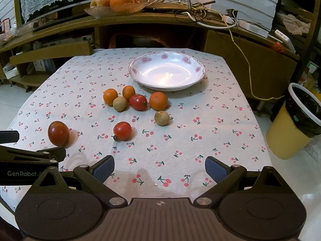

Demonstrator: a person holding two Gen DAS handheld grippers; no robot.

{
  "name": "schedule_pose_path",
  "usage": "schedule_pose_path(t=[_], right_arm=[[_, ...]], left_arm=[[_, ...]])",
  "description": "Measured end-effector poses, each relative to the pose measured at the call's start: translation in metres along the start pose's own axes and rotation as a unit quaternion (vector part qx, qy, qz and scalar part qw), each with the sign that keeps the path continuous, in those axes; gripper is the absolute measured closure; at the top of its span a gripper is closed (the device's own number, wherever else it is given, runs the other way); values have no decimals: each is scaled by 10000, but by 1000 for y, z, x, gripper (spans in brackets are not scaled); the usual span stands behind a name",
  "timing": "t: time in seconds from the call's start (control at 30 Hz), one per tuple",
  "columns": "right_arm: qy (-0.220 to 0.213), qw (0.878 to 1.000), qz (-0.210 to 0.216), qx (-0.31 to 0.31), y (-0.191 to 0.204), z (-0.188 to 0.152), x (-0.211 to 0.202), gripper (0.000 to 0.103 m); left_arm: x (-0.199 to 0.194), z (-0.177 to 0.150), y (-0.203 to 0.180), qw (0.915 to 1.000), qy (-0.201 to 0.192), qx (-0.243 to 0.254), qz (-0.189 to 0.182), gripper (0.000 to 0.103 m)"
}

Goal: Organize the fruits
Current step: 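Move both tools toward the tomatoes on the cloth, then grasp the large dark tomato with the left tool while the right grasps a small red tomato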

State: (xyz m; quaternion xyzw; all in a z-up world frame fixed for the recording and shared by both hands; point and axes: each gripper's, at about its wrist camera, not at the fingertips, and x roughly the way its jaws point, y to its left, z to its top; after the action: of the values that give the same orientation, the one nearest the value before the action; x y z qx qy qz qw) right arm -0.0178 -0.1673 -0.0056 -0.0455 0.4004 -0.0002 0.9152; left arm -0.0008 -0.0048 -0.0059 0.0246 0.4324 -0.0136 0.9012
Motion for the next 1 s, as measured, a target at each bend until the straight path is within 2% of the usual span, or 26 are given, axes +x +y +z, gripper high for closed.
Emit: schedule_pose_path(t=[0.27,0.57,0.7,0.77,0.83,0.97,1.0], right_arm=[[115,9997,229,22,-1,5,2,9],[194,9979,572,-215,3,25,8,20],[341,9962,732,-332,4,35,18,26],[424,9946,866,-397,5,37,24,34],[463,9932,940,-508,9,40,29,36],[558,9899,1143,-633,12,45,40,41],[560,9892,1181,-659,12,46,42,42]], left_arm=[[-8,3,2,9996,-97,196,179,0],[7,18,4,9965,-70,816,173,0],[20,23,11,9977,83,624,-231,5],[24,23,11,9975,135,639,-275,8],[28,24,11,9971,168,652,-346,16],[36,25,12,9968,195,674,-384,19],[38,25,13,9969,230,652,-376,23]])
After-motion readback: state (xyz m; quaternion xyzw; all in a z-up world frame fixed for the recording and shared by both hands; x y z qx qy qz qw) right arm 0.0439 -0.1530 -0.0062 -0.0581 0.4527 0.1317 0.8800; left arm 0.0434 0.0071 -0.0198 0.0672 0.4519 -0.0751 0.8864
